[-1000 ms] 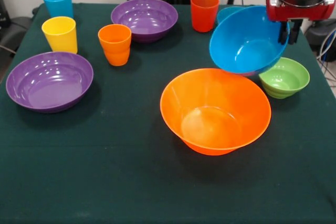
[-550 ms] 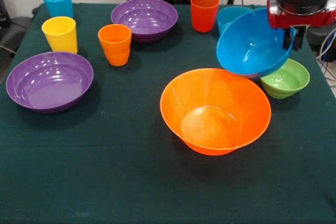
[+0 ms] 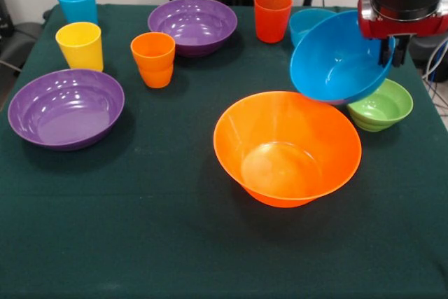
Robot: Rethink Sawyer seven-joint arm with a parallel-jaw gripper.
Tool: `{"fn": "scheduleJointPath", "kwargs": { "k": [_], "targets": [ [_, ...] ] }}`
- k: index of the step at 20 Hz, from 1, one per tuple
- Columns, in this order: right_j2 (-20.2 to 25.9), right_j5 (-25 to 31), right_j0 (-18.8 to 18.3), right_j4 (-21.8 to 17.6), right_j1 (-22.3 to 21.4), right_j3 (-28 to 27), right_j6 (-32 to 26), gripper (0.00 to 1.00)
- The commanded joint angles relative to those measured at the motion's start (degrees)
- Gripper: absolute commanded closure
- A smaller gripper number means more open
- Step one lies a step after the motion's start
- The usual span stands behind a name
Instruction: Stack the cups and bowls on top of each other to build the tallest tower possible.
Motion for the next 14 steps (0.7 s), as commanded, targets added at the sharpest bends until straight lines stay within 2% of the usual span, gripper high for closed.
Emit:
{"fn": "scheduleJointPath", "kwargs": {
  "k": [1,14],
  "targets": [
    [4.08,6.47,0.18,-2.39,1.67,-4.32,2.66,1.00],
    [3.62,10.17,-3.18,-7.38,3.18,-9.42,-4.93,1.00]
  ]
}}
